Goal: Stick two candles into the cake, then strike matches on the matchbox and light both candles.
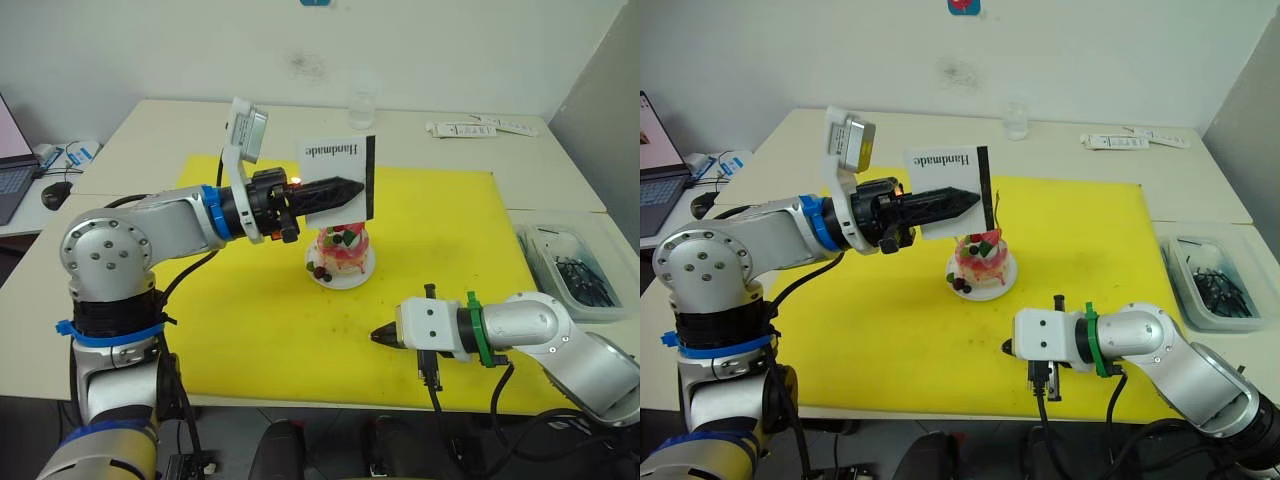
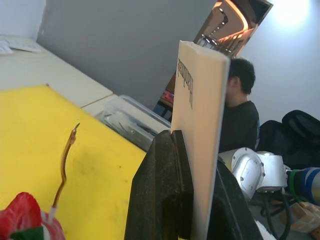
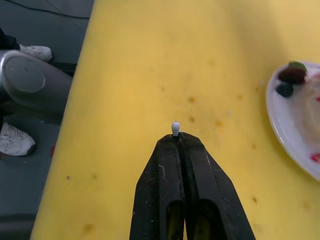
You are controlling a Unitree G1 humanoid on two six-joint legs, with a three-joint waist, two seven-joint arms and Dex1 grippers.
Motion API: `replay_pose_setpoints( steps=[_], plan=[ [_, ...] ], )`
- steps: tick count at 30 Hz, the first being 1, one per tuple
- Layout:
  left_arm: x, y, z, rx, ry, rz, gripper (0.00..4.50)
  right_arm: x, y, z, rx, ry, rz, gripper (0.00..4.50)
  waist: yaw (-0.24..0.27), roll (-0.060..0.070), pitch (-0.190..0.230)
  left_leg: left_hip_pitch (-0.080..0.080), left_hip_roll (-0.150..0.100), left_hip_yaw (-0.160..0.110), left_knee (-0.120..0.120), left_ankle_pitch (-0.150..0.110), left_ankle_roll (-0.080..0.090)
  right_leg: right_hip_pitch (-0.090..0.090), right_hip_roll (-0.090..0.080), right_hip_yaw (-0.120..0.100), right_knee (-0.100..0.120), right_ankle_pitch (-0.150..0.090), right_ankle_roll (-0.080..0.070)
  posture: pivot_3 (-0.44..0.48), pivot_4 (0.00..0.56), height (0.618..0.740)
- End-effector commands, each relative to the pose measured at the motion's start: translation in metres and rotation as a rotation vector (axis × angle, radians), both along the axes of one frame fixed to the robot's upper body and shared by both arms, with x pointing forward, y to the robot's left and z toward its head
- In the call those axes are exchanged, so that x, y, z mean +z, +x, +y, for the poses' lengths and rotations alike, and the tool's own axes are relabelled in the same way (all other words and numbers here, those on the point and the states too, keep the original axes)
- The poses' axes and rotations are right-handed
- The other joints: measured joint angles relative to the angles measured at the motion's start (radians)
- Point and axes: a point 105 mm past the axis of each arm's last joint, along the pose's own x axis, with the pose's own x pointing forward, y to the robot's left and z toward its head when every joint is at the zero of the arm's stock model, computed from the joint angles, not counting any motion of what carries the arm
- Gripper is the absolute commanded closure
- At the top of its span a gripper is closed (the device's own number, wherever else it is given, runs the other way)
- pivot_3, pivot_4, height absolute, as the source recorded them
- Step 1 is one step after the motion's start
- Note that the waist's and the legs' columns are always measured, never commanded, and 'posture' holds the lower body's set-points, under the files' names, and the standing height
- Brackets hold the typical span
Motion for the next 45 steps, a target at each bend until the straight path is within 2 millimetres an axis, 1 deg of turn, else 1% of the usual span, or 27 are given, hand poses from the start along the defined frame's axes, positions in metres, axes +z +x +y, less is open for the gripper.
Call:
replay_pose_setpoints(
  steps=[1, 5, 9, 10, 13, 17, 18, 19, 22, 30, 34, 35, 36, 37, 42, 43, 45],
  plan=[
    [-0.006, -0.013, 0.004, -0.04, 0.028, 0.005, 4.5, 0.017, 0.001, 0.0, -0.015, 0.048, -0.047, 4.47, 0.001, 0.0, 0.0, 0.0, 0.001, 0.0, 0.0, 0.0, 0.0, 0.0, 0.0, 0.0, 0.0, 0.0, 0.0, 0.0, 0.15, 0.74],
    [-0.024, -0.015, 0.007, -0.024, 0.064, 0.047, 4.5, 0.024, 0.006, -0.003, -0.067, 0.08, -0.055, 4.47, 0.006, 0.0, 0.0, 0.0, 0.001, -0.001, 0.0, 0.0, 0.0, 0.0, -0.001, -0.001, 0.001, 0.0, 0.0, 0.0, 0.15, 0.74],
    [-0.043, -0.02, 0.01, -0.021, 0.118, 0.084, 4.5, 0.026, 0.009, -0.011, -0.145, 0.11, -0.007, 4.47, 0.009, 0.0, 0.0, 0.0, 0.0, 0.0, 0.0, 0.001, -0.001, 0.0, -0.001, -0.001, 0.001, 0.0, 0.0, 0.0, 0.15, 0.74],
    [-0.046, -0.02, 0.011, -0.021, 0.123, 0.087, 4.5, 0.026, 0.009, -0.013, -0.163, 0.117, 0.006, 4.47, 0.01, 0.0, 0.0, 0.0, 0.001, 0.0, 0.0, 0.001, -0.001, 0.0, -0.001, 0.0, 0.001, 0.0, 0.0, 0.0, 0.15, 0.74],
    [-0.051, -0.022, 0.013, -0.024, 0.152, 0.09, 4.5, 0.027, 0.012, -0.028, -0.265, 0.119, 0.07, 4.47, 0.011, 0.0, 0.0, 0.0, 0.001, 0.0, 0.0, 0.001, -0.001, 0.0, -0.001, 0.0, 0.001, 0.0, 0.0, 0.0, 0.15, 0.74],
    [-0.054, -0.024, 0.015, -0.029, 0.166, 0.09, 4.5, 0.027, 0.016, -0.041, -0.368, 0.121, 0.104, 4.47, 0.012, 0.0, 0.0, -0.001, 0.0, 0.0, 0.0, 0.001, -0.001, 0.0, -0.002, 0.0, 0.001, 0.0, 0.0, 0.0, 0.15, 0.74],
    [-0.056, -0.025, 0.016, -0.033, 0.175, 0.095, 4.5, 0.024, 0.021, -0.046, -0.427, 0.128, 0.119, 4.47, 0.012, 0.0, 0.0, -0.001, 0.0, 0.0, 0.0, 0.001, -0.001, 0.0, -0.002, 0.0, 0.001, 0.0, 0.0, 0.0, 0.15, 0.74],
    [-0.061, -0.027, 0.016, -0.04, 0.205, 0.099, 4.5, 0.019, 0.029, -0.05, -0.512, 0.162, 0.137, 4.47, 0.012, 0.0, 0.0, 0.0, 0.0, 0.0, 0.0, 0.001, -0.001, 0.0, -0.002, 0.0, 0.001, 0.0, 0.0, 0.0, 0.15, 0.74],
    [-0.067, -0.03, 0.016, -0.06, 0.229, 0.108, 4.5, 0.005, 0.048, -0.053, -0.649, 0.2, 0.141, 4.47, 0.009, -0.001, 0.0, 0.0, 0.0, 0.0, 0.0, 0.0, -0.001, 0.0, -0.002, 0.0, 0.0, 0.0, 0.0, 0.0, 0.15, 0.74],
    [-0.068, -0.027, 0.019, -0.048, 0.235, 0.107, 4.5, -0.015, 0.061, -0.055, -0.746, 0.224, 0.142, 4.47, 0.01, -0.001, 0.0, -0.001, 0.0, 0.0, 0.0, 0.0, -0.001, -0.001, 0.001, 0.0, 0.0, 0.0, 0.0, 0.0, 0.15, 0.74],
    [-0.069, -0.026, 0.02, -0.04, 0.238, 0.106, 4.5, -0.015, 0.065, -0.058, -0.778, 0.256, 0.124, 4.47, 0.012, -0.001, 0.0, -0.002, 0.0, 0.001, 0.0, 0.0, -0.001, -0.001, -0.001, 0.001, 0.0, 0.0, 0.0, 0.0, 0.15, 0.74],
    [-0.069, -0.027, 0.02, -0.039, 0.239, 0.106, 4.5, -0.014, 0.066, -0.059, -0.781, 0.263, 0.122, 4.09, 0.013, -0.001, 0.0, -0.002, 0.0, 0.001, 0.0, 0.0, -0.001, -0.001, -0.001, 0.0, 0.0, 0.0, 0.0, 0.0, 0.15, 0.74],
    [-0.069, -0.027, 0.02, -0.037, 0.239, 0.107, 4.5, -0.013, 0.066, -0.059, -0.784, 0.277, 0.121, 3.95, 0.013, -0.001, 0.0, -0.002, 0.0, 0.001, 0.0, 0.0, -0.001, -0.001, -0.001, 0.0, 0.0, 0.0, 0.0, 0.0, 0.15, 0.74],
    [-0.07, -0.027, 0.02, -0.036, 0.241, 0.107, 4.5, -0.012, 0.066, -0.059, -0.784, 0.29, 0.118, 3.67, 0.012, -0.001, 0.0, -0.002, 0.0, 0.001, 0.0, 0.0, -0.001, -0.001, -0.001, 0.0, 0.0, 0.0, 0.0, 0.0, 0.15, 0.74],
    [-0.072, -0.028, 0.021, -0.029, 0.246, 0.112, 4.5, -0.003, 0.059, -0.06, -0.762, 0.372, 0.094, 1.82, 0.012, -0.001, 0.0, -0.001, 0.0, 0.0, 0.0, 0.0, -0.001, -0.001, 0.0, 0.0, 0.0, 0.0, 0.0, 0.0, 0.15, 0.74],
    [-0.072, -0.028, 0.022, -0.028, 0.247, 0.114, 4.5, -0.005, 0.057, -0.063, -0.773, 0.376, 0.089, 1.49, 0.012, -0.001, 0.0, -0.001, 0.0, 0.0, 0.0, 0.0, -0.001, -0.001, 0.001, 0.0, 0.0, 0.0, 0.0, 0.0, 0.15, 0.74],
    [-0.073, -0.029, 0.023, -0.027, 0.249, 0.117, 4.5, -0.006, 0.055, -0.064, -0.781, 0.403, 0.062, 1.49, 0.012, -0.001, 0.0, -0.001, 0.0, 0.0, -0.001, 0.0, -0.001, -0.001, 0.001, 0.0, 0.0, 0.0, 0.0, 0.0, 0.15, 0.74]
  ],
)
